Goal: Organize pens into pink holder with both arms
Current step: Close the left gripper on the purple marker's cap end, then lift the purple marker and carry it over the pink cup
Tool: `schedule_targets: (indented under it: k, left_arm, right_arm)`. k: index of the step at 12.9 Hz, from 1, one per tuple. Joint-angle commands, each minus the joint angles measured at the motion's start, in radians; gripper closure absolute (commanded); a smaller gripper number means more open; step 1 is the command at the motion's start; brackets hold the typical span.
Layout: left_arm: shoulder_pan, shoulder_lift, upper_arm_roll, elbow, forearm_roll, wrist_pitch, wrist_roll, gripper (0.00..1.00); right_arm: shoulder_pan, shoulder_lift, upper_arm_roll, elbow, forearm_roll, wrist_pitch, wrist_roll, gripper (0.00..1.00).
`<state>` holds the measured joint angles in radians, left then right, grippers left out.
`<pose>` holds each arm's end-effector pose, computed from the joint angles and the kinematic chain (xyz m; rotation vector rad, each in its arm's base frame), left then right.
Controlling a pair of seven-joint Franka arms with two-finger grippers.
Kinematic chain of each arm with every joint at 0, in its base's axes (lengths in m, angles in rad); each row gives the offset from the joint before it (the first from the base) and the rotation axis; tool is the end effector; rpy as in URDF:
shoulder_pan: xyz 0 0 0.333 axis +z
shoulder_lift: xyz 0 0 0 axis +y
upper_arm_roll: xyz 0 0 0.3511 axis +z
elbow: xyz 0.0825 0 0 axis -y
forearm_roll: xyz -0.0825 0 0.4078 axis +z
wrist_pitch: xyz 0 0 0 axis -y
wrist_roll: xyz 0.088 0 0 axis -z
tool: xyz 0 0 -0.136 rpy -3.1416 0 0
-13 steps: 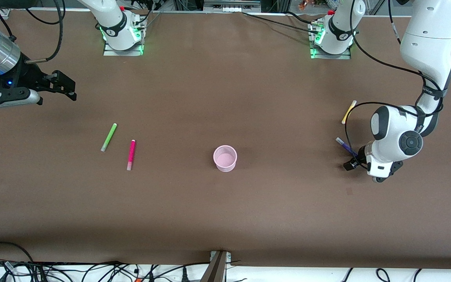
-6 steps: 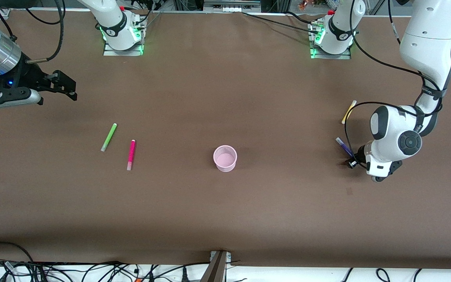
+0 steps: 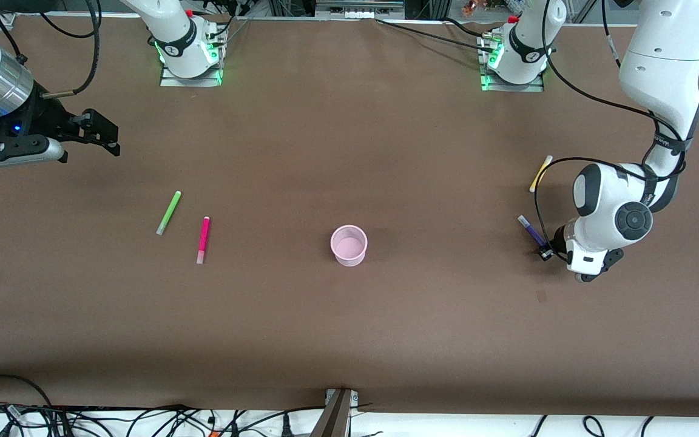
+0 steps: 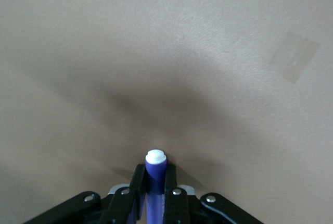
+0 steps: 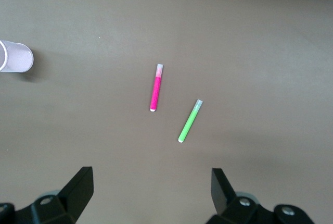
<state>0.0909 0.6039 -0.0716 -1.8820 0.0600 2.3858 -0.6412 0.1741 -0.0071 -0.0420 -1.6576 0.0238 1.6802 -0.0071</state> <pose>0.6554 0.0156 0.1590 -2.9595 -0.9569 0.1461 0.5796 0.0799 0.6012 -3.1082 -0.2132 -0.0438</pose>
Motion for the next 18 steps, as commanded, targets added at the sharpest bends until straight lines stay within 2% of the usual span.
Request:
schedule_targets:
  k: [1,3,4,7,10,11,14,18]
  left_arm:
    - [-0.011,-0.088,-0.017,0.036,0.021,-0.100,-0.018,1.00]
    - [-0.020,-0.121,-0.069,0.137,0.009,-0.241,-0.061,1.00]
    - [-0.023,-0.119,-0.117,0.191,0.009,-0.285,-0.137,1.00]
    - [-0.072,-0.121,-0.224,0.263,0.021,-0.295,-0.413,1.00]
    - [-0.228,-0.116,-0.220,0.368,0.024,-0.295,-0.680,1.00]
    - [-0.282,-0.110,-0.214,0.398,0.058,-0.295,-0.759,1.00]
    - [-0.407,-0.052,-0.212,0.466,0.275,-0.281,-1.035,1.00]
    - [-0.520,0.026,-0.212,0.529,0.538,-0.281,-1.332,1.00]
  right_arm:
    - [-0.001,-0.011,0.001,0.002,0.016,-0.017,-0.005,0.00]
    - [-0.001,-0.017,-0.007,-0.002,0.015,-0.020,-0.004,0.00]
    - [-0.002,-0.016,-0.010,-0.001,0.015,-0.016,-0.004,0.00]
    - [-0.002,-0.014,-0.015,-0.001,0.015,-0.016,-0.002,0.00]
    - [-0.001,-0.014,-0.012,-0.001,0.015,-0.014,-0.001,0.00]
    - [-0.002,-0.014,-0.012,-0.001,0.015,-0.014,-0.001,0.00]
    - [-0.001,-0.014,-0.012,-0.001,0.015,-0.014,-0.001,0.00]
    - [-0.002,-0.013,-0.013,-0.001,0.016,-0.011,-0.001,0.00]
